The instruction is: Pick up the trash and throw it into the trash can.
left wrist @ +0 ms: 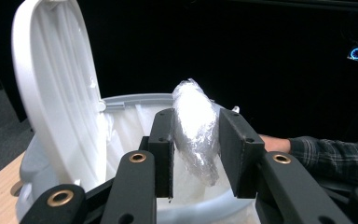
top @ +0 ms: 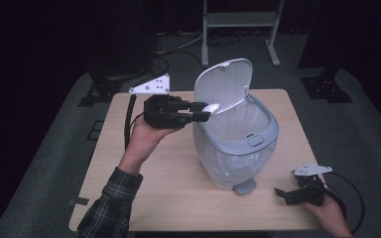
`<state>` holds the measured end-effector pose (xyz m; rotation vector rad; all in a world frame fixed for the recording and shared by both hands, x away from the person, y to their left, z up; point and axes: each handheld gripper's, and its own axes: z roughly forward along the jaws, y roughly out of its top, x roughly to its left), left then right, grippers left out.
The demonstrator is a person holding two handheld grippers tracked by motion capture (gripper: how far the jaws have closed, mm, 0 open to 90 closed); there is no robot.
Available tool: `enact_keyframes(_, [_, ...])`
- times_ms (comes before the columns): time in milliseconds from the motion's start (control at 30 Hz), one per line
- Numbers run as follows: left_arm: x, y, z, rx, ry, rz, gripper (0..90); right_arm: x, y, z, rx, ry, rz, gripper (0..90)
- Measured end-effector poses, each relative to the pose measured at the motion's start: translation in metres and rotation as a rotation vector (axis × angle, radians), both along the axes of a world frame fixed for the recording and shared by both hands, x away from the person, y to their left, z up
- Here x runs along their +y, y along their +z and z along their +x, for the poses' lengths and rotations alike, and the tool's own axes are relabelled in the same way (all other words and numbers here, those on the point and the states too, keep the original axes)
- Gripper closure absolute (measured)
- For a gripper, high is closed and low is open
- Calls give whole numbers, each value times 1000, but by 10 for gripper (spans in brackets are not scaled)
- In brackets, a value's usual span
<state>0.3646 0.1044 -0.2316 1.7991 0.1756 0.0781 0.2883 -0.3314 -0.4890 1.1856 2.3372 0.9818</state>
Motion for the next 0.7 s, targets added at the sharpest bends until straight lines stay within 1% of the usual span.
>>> enact_keyframes(200, [-12, 2, 3, -2, -3, -2, 671, 0, 0, 0, 0, 0, 0, 0])
enact_keyframes(300, [-18, 2, 4, -8, -3, 3, 670, 0, 0, 0, 0, 0, 0, 0])
enact_keyframes(600, [-38, 2, 9, -8, -13, 14, 670, 0, 0, 0, 0, 0, 0, 0])
enact_keyframes(667, [-45, 2, 9, -11, -17, 15, 670, 0, 0, 0, 0, 0, 0, 0])
enact_keyframes(700, [-45, 2, 9, -11, -17, 15, 669, 0, 0, 0, 0, 0, 0, 0])
